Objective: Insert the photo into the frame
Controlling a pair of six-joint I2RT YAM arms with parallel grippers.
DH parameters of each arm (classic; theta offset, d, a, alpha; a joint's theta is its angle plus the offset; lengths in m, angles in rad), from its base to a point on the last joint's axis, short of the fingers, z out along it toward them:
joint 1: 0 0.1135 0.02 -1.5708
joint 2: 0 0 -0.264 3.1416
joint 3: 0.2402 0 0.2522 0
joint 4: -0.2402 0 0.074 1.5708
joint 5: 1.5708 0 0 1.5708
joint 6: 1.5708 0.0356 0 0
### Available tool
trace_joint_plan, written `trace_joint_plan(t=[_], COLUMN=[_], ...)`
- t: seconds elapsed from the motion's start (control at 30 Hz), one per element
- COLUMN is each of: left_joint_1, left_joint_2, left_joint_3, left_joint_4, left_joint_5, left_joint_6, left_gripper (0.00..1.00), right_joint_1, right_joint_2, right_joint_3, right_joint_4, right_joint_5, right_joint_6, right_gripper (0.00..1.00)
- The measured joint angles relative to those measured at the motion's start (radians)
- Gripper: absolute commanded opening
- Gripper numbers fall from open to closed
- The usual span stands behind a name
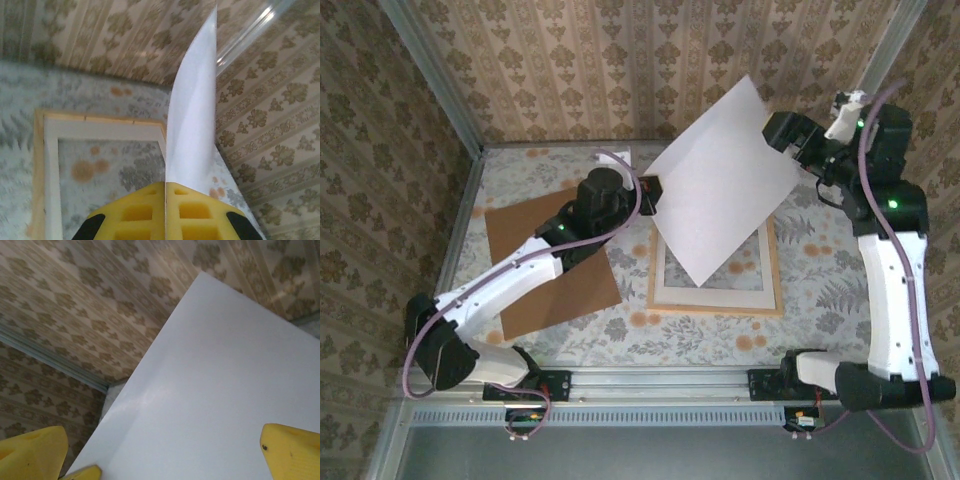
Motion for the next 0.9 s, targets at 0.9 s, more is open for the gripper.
trace_joint_plan(t=[0.9], left_joint_1=[0.074], left_joint_2=[0.159], left_joint_3=[-0.481], left_joint_4=[0.457], left_joint_5=[-0.022], left_joint_6=[-0.946], left_gripper=[0.0], right_joint_1=[0.047], right_joint_2=[0.025], right_joint_3=[-0.879], right_joint_4=[0.208], right_joint_5=[-0.129], right_joint_6=[0.137], right_gripper=[1.0])
